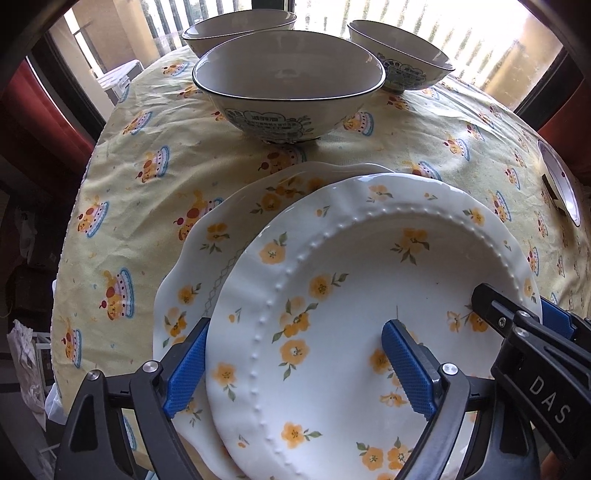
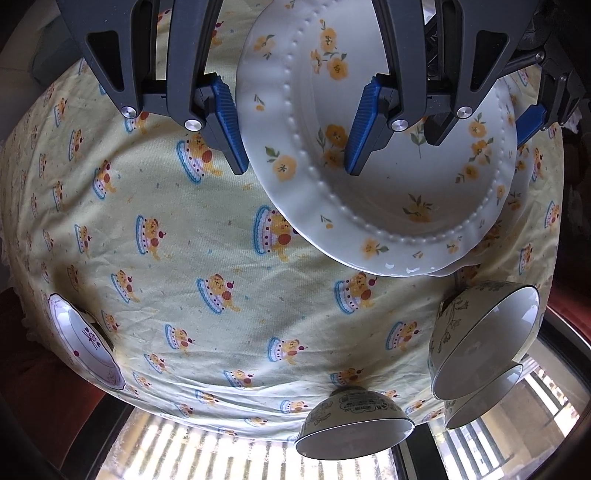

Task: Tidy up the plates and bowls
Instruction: 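Lower the beaded plate onto the flower plate and open both grippers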

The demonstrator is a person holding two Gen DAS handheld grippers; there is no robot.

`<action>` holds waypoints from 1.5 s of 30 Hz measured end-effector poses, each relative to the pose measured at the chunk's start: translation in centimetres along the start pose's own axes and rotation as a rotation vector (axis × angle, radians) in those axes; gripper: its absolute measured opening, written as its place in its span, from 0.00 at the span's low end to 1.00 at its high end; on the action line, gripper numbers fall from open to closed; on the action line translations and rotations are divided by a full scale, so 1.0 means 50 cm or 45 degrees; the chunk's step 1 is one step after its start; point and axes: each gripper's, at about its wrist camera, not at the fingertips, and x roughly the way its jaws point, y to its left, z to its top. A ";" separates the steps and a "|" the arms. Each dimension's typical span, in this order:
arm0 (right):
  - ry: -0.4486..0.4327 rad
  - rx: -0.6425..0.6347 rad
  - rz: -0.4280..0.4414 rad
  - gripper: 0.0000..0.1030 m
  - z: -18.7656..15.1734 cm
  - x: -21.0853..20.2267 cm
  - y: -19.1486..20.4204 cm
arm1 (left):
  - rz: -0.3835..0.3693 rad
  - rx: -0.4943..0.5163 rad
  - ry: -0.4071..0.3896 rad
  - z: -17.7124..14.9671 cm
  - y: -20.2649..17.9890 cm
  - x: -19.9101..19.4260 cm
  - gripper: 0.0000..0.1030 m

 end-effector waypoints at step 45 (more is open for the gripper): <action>-0.140 0.179 0.018 0.64 -0.069 -0.120 0.014 | -0.019 0.238 -0.142 -0.010 0.054 -0.142 0.94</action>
